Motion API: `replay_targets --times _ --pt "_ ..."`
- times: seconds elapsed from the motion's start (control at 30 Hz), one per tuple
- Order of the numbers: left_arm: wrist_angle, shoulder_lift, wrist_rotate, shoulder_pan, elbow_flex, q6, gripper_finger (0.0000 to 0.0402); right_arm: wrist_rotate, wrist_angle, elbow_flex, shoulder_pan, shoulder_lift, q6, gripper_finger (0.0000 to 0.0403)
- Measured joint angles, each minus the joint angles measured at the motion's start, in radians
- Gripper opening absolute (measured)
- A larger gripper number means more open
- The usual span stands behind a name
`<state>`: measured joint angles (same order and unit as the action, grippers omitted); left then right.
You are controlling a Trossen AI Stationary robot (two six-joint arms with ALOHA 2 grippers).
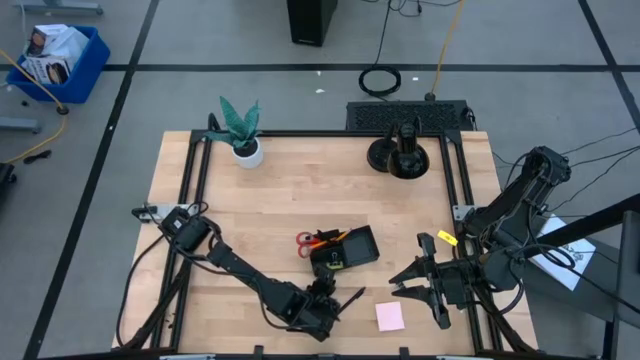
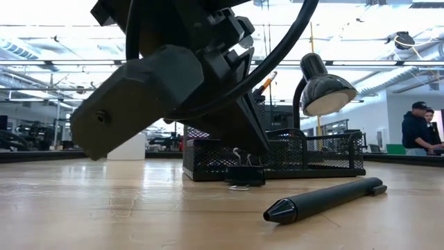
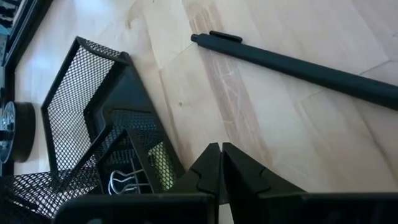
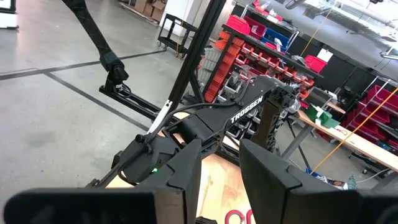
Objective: Pick and place office supplies into organizer
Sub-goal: Put the left black binder clip into the black desk organizer
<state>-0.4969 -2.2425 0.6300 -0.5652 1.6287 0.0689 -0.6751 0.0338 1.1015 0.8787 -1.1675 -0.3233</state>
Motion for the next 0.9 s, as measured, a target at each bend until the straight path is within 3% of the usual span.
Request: replay_targets --times 0.57,0.9 --pt "-0.002 0.003 0.006 -0.004 0.0 -0.053 0.0024 0.0 0.0 0.0 0.0 0.0 0.0 0.01" --pt "-0.044 0.006 0.04 -0.009 0.0 -0.123 0.0111 0.0 0.0 0.0 0.0 0.0 0.0 0.01"
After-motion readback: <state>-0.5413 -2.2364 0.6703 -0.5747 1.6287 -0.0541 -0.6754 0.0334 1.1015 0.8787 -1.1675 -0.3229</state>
